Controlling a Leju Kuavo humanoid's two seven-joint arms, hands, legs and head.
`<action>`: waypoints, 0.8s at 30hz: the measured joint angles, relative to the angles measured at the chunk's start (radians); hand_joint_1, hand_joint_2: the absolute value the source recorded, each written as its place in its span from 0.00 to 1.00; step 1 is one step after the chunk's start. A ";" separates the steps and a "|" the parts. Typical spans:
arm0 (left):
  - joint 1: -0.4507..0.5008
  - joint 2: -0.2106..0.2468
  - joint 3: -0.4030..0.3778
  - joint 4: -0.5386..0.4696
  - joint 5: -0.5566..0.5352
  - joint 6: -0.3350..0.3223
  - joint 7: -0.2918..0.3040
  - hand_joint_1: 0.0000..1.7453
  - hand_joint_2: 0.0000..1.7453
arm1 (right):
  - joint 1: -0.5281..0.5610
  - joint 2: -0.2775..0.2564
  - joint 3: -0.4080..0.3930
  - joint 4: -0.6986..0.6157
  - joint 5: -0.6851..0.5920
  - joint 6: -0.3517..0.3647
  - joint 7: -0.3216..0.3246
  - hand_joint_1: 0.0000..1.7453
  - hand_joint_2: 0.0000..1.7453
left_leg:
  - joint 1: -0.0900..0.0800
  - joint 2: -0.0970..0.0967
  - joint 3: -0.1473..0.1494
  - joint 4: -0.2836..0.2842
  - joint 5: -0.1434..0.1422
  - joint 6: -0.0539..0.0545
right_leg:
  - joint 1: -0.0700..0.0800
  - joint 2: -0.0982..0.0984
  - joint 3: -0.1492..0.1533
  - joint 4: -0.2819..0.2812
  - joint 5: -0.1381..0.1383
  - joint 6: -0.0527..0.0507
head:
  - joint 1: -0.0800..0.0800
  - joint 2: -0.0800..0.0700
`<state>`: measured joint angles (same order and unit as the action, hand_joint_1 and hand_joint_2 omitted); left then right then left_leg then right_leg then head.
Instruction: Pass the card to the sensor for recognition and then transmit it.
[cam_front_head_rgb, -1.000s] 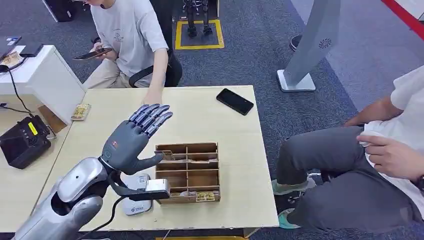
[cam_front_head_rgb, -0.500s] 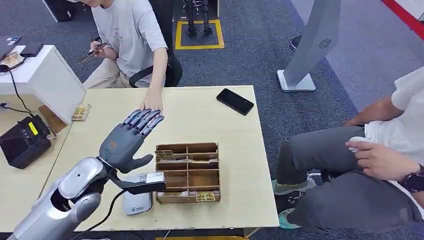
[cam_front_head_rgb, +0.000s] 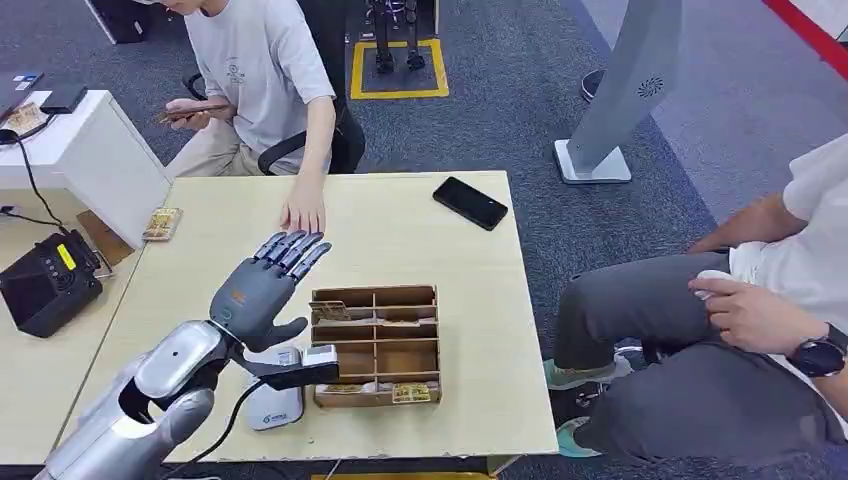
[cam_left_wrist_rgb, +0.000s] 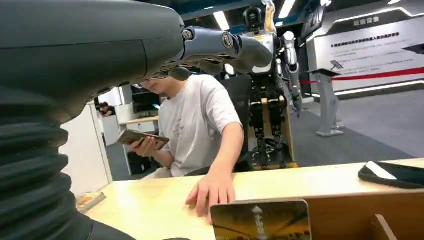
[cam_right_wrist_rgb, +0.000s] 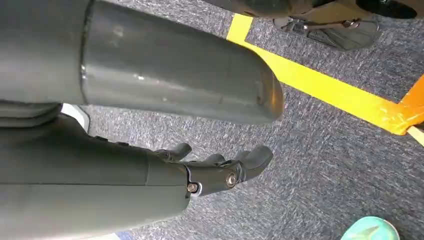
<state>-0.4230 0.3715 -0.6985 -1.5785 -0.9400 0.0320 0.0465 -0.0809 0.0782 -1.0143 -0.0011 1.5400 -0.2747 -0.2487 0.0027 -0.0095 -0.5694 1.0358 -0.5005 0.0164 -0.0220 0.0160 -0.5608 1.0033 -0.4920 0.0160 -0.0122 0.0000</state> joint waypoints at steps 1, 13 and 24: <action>0.000 -0.003 -0.005 0.004 0.001 -0.001 -0.002 0.00 1.00 | -0.001 0.000 0.001 0.000 0.000 0.001 0.003 0.00 0.00 | 0.000 0.000 0.000 0.000 0.000 0.000 | 0.000 0.000 0.000 0.000 0.000 0.000 | 0.000 0.000; 0.000 -0.014 -0.022 0.026 0.147 -0.058 -0.053 0.00 1.00 | -0.008 0.000 0.019 0.000 0.000 0.007 0.006 0.00 0.00 | 0.000 0.000 0.000 0.000 0.000 0.000 | 0.000 0.000 0.000 0.000 0.000 0.000 | 0.000 0.000; -0.005 -0.027 -0.028 0.025 0.206 -0.085 -0.054 0.00 1.00 | -0.014 0.000 0.023 0.000 0.000 0.008 0.008 0.00 0.00 | 0.000 0.000 0.000 0.000 0.000 0.000 | 0.000 0.000 0.000 0.000 0.000 0.000 | 0.000 0.000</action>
<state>-0.4283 0.3441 -0.7263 -1.5534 -0.7340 -0.0526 -0.0077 -0.0954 0.0782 -0.9915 -0.0011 1.5400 -0.2670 -0.2403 0.0026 -0.0094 -0.5692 1.0361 -0.5005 0.0164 -0.0220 0.0161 -0.5607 1.0033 -0.4919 0.0160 -0.0122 0.0000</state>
